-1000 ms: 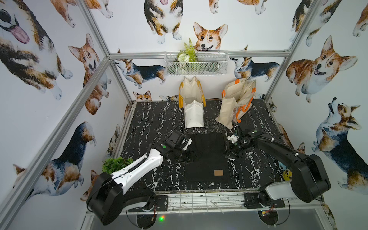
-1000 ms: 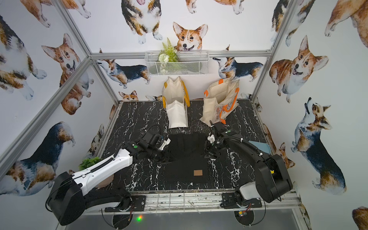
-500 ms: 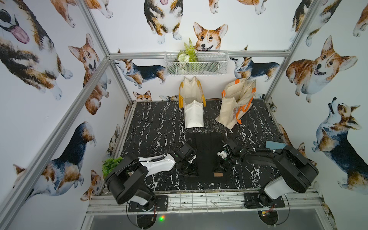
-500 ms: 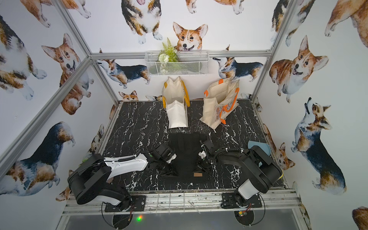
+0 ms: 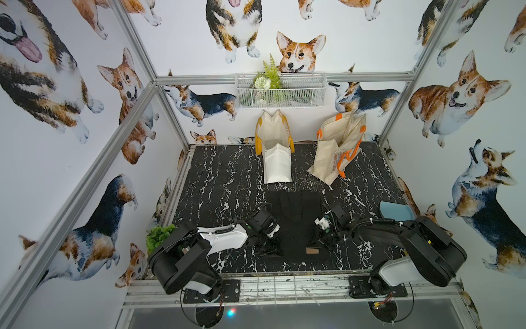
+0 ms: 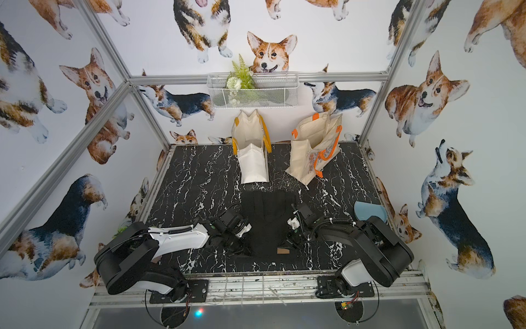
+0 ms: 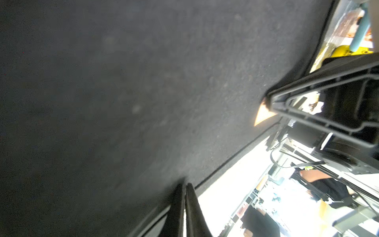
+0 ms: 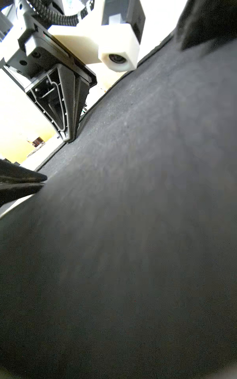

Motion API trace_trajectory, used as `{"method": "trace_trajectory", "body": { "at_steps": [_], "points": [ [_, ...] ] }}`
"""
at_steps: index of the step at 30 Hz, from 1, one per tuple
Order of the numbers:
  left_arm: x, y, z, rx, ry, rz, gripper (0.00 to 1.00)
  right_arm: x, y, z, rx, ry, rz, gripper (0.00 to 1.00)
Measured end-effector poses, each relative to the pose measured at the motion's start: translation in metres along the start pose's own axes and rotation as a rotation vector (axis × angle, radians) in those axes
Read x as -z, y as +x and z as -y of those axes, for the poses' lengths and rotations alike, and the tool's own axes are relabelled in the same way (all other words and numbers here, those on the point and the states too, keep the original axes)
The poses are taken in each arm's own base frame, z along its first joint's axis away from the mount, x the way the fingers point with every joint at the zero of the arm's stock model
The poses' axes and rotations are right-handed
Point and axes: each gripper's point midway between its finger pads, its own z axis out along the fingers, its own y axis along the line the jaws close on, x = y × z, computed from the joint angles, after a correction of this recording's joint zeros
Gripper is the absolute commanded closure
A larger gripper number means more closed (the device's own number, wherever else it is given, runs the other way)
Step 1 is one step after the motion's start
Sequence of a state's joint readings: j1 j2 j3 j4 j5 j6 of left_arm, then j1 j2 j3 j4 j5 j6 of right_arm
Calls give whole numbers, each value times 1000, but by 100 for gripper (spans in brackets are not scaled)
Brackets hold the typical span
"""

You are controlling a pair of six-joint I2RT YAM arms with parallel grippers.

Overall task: Put away the canvas bag
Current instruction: Press the canvas bag at the center of the board.

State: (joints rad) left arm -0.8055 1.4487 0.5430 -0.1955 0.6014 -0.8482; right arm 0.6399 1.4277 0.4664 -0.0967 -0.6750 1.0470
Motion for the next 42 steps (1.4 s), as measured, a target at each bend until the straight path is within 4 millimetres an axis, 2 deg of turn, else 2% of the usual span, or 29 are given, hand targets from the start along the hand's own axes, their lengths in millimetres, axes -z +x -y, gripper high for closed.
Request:
{"method": "trace_trajectory", "body": {
  "at_steps": [1,3,4,7,9,11,13,20,22,24,27,30,34,38,42],
  "points": [
    [5,0,1,0,-12,13,90,5,-1,0,-16,-4,6,93],
    [22,-6,21,-36,15,55,88,20,-8,-10,-34,-23,38,93],
    [35,-14,40,-72,53,92,87,31,-14,-23,-25,-51,64,92],
    [69,-36,82,-156,134,190,86,67,-32,-67,37,-133,138,92],
    [83,-52,93,-159,149,227,87,88,-49,-87,59,-169,192,92],
    [96,-77,104,-155,166,265,89,103,-67,-102,62,-190,227,93],
    [99,-97,109,-137,176,271,93,105,-81,-109,40,-186,218,93],
    [83,-163,125,-132,148,253,92,94,-133,-142,38,-181,196,96],
    [77,-183,128,-133,124,256,94,88,-144,-148,44,-180,196,100],
    [67,-196,124,-131,101,251,98,77,-154,-143,34,-169,190,100],
    [48,-212,108,-106,63,230,99,54,-164,-125,-7,-138,163,100],
    [33,-215,89,-71,36,200,99,29,-165,-101,-52,-104,129,100],
    [22,-214,68,-39,19,182,99,6,-163,-74,-93,-76,93,100],
    [9,-209,44,5,17,149,99,1,-167,-68,-76,-154,78,100],
    [7,-206,39,0,89,147,99,2,-171,-67,-51,-229,76,100]
  ]
}}
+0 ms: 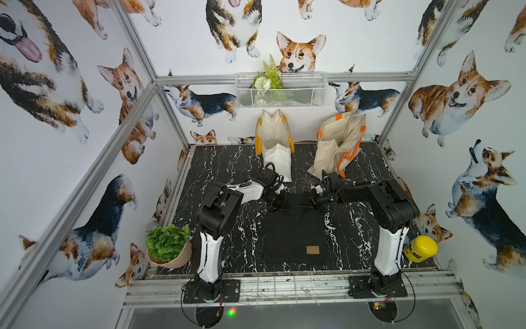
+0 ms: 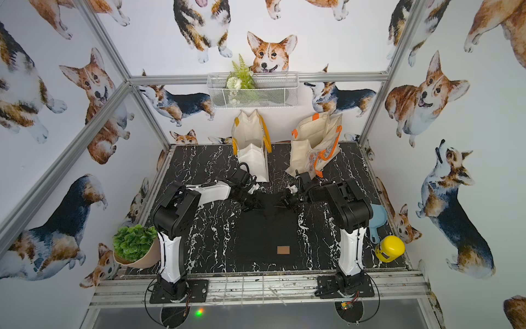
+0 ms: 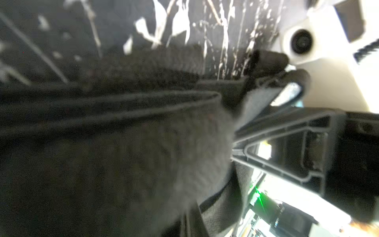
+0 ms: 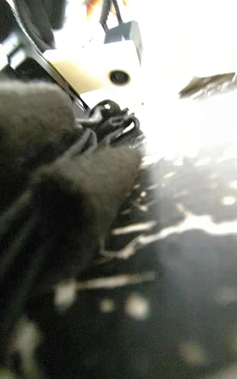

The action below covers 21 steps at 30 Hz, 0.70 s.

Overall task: Put away the canvas bag
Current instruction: Press the canvas bag at the center of the board.

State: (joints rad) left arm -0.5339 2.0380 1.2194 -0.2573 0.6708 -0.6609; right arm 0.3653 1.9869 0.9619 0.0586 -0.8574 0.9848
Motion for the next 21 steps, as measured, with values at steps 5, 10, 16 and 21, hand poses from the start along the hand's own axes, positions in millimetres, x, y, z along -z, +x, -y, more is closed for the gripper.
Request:
{"method": "trace_trajectory", "body": {
  "at_steps": [5,10,16,21],
  "points": [
    [1,1,-2,-10,67,17,99,-1,0,1,-12,-27,-12,100],
    [4,4,0,0,105,37,97,1,-4,-7,-9,-52,-10,100],
    [40,-7,47,-67,180,109,93,21,-2,-31,-24,-33,42,100],
    [79,-5,86,-151,224,173,92,43,23,-83,109,-68,66,100]
  ]
}}
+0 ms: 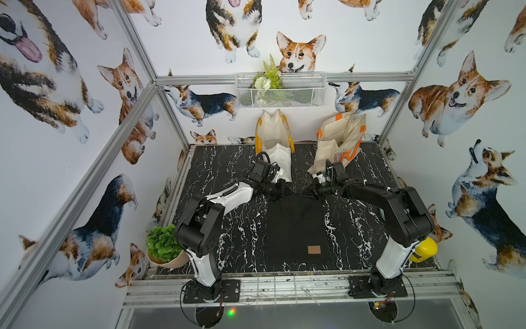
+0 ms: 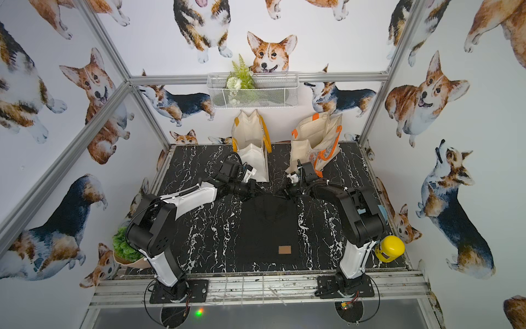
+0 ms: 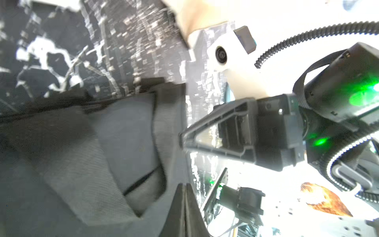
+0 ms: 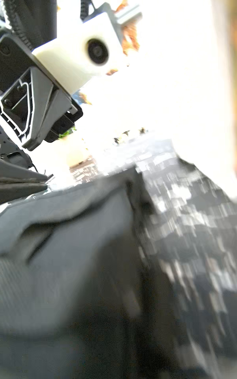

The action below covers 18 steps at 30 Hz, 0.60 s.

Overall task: Put away the canvas bag
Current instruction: Press the canvas bag at the center of the board.

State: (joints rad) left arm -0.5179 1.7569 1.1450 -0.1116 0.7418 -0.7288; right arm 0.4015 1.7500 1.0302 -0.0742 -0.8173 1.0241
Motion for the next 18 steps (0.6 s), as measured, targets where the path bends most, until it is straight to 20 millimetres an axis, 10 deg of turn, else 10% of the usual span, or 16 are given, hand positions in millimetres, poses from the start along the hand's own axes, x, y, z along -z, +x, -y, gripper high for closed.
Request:
{"method": "trace_trajectory", "body": {
  "at_steps": [5,9,14,18],
  "points": [
    [21,38,2,-15,-3,-8,94,-6,64,-1,91,44,-68,100],
    [22,100,-44,94,-59,-70,94,-19,120,51,65,119,-129,100],
    [16,149,-74,145,-97,-107,95,-29,139,114,-24,172,-112,100],
    [4,164,-79,122,-108,-134,96,-45,135,108,21,77,-99,100]
  ]
}}
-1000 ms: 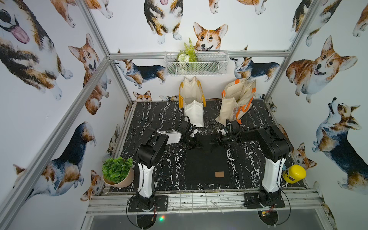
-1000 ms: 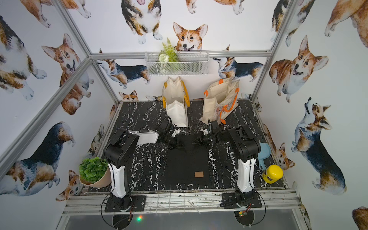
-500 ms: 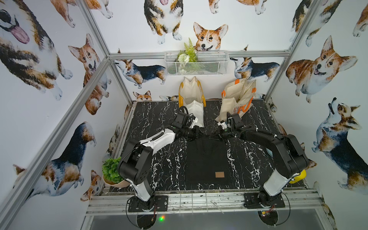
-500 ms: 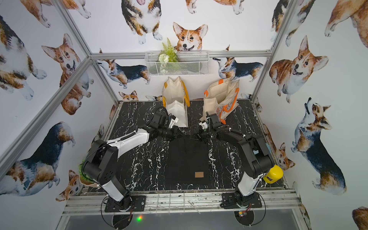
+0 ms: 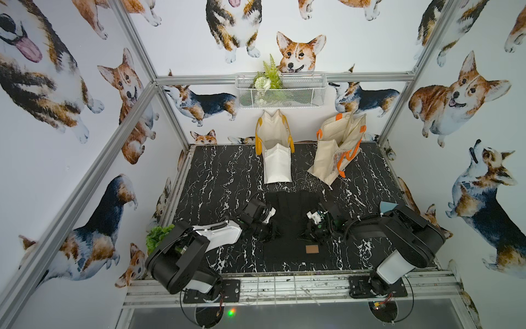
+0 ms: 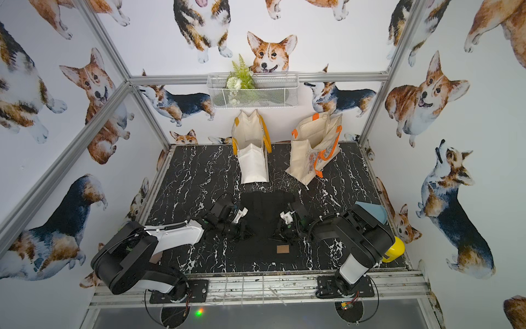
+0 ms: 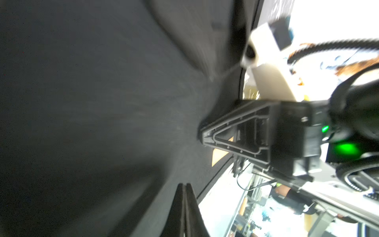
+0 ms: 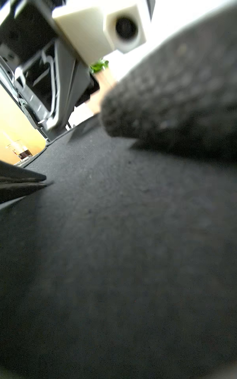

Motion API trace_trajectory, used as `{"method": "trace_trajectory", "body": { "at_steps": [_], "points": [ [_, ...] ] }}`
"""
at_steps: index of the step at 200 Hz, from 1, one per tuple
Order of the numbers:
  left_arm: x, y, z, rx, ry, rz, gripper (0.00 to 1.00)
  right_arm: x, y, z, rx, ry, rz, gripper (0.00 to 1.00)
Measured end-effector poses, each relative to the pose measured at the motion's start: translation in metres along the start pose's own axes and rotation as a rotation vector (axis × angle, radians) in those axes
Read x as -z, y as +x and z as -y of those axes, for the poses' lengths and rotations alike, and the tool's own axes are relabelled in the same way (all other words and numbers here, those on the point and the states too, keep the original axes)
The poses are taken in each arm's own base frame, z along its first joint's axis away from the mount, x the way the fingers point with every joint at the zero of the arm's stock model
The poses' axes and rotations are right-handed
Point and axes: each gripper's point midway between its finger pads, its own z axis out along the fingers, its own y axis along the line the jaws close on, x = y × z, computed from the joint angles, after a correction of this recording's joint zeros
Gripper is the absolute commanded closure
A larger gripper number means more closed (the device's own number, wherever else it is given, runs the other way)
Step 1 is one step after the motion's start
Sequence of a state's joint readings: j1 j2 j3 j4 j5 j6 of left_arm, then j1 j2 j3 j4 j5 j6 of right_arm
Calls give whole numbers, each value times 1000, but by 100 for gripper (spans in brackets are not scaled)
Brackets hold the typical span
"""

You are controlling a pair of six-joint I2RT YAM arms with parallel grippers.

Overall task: Put away the canvas bag
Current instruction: Press the canvas bag at the center of the board.

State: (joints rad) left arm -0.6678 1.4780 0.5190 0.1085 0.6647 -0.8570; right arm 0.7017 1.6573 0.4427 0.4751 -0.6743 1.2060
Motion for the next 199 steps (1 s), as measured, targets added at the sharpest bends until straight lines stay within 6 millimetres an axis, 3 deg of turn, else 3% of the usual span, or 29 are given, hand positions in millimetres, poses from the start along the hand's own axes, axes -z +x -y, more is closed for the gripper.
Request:
{"method": "trace_trajectory", "body": {
  "at_steps": [41,104,147,199],
  "points": [
    [-14,9,-18,15,-41,-35,100,-14,-8,-13,42,-156,26,100],
    [-22,15,-17,-33,35,-52,100,-3,-10,-27,119,-394,114,100],
    [-28,20,-13,-52,129,-61,100,0,-8,-25,114,-392,119,100],
    [-8,14,-17,-85,-2,12,100,5,-8,-28,54,-265,116,100]
  ]
}}
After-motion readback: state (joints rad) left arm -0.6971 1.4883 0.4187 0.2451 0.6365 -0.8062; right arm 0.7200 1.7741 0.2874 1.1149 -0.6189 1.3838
